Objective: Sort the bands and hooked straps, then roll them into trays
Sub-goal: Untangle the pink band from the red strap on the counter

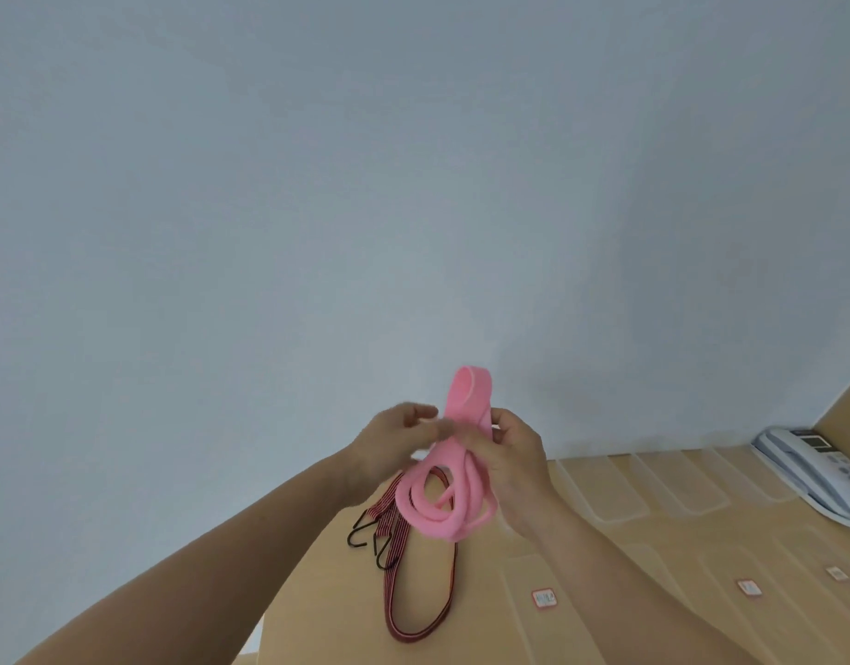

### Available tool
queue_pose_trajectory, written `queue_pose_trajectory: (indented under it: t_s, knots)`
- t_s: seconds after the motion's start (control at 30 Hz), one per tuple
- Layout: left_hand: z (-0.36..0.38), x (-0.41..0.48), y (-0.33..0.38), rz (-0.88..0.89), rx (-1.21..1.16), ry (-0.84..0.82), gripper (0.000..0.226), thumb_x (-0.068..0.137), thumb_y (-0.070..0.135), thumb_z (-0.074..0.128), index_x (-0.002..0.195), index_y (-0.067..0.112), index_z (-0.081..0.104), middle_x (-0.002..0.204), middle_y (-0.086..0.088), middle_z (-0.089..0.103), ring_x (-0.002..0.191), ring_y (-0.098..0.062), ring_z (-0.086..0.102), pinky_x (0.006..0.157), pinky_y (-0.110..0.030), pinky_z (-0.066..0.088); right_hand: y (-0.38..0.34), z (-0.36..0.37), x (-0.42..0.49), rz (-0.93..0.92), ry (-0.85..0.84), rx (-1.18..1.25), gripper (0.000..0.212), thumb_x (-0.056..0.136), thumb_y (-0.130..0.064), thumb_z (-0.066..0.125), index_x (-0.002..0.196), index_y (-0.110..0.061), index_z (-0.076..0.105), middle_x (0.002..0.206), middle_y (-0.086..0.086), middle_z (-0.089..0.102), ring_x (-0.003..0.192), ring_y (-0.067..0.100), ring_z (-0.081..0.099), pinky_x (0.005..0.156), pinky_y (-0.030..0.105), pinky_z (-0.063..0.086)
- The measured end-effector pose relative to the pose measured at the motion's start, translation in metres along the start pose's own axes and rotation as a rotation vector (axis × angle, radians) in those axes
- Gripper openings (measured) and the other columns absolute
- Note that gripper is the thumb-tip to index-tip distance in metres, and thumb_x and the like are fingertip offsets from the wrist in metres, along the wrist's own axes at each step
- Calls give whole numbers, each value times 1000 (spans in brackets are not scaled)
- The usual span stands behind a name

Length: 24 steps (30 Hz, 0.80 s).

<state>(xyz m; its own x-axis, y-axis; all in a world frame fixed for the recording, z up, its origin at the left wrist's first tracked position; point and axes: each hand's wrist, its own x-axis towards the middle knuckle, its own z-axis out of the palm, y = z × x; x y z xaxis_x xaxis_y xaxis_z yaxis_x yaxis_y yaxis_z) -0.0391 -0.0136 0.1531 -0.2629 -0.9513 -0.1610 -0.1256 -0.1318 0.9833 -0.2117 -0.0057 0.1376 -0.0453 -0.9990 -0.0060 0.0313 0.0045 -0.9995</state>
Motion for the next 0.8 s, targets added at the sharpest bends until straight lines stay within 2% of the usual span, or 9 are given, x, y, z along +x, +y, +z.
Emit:
queue_pose_trajectory:
  t_s: [0.1,0.17,0.23,0.3,0.37,0.47,0.6,0.73,0.8]
  knots:
    - [11,-2,-18,54,40,-134,22,94,23,67,112,11,67,102,-12,75,90,-26,73,83,-35,59,0,-9,6,0,58,-99,8,91,-21,68,92,-14,71,90,8,75,82,26,72,76,43,61]
    - [18,0,-24,84,22,-102,18,95,21,66,110,11,70,99,-15,75,92,-38,72,87,-44,59,-1,-17,6,-5,58,-150,13,95,-23,63,89,-13,71,91,7,73,81,21,69,77,41,58]
    - [23,3,-28,90,-26,-77,17,94,20,66,109,14,71,101,-16,75,93,-42,70,89,-48,58,-1,-29,5,-28,69,-176,15,96,-22,61,89,-14,70,87,0,74,76,14,68,68,31,57]
    - [25,8,-31,87,-71,-6,14,94,17,65,107,14,71,100,-14,75,92,-41,71,90,-52,56,-2,-43,5,-29,85,-151,13,98,-19,58,94,-13,69,85,-4,76,71,14,71,59,24,55]
    - [25,14,-34,65,-125,84,13,95,16,64,106,13,68,98,-12,76,88,-36,74,88,-54,56,-4,-60,5,0,98,-74,13,99,-15,56,98,-10,68,90,2,77,70,20,72,58,29,57]
    - [39,26,-36,55,-44,105,14,97,27,62,107,16,62,96,-4,76,83,-25,75,85,-45,55,-9,-84,8,26,-37,-46,13,99,-16,56,101,-9,67,94,7,76,70,24,71,61,36,59]
    - [85,37,-42,-21,-6,-5,14,98,24,58,109,16,63,99,-3,75,87,-27,73,77,-37,58,-10,-104,21,46,-201,-99,14,98,-19,58,101,-11,69,94,7,77,77,24,72,75,43,59]
    - [133,38,-52,-77,-246,-122,18,94,28,53,101,15,63,89,14,65,79,1,61,68,-15,49,0,-129,41,121,-174,-2,14,96,-12,57,97,-6,70,93,13,76,77,27,73,74,44,61]
    - [143,31,-64,-18,-334,-179,15,103,20,44,95,16,57,87,5,60,70,-6,56,58,-16,48,12,-142,50,141,-121,19,13,94,-11,59,93,-4,70,90,17,75,78,31,73,75,47,60]
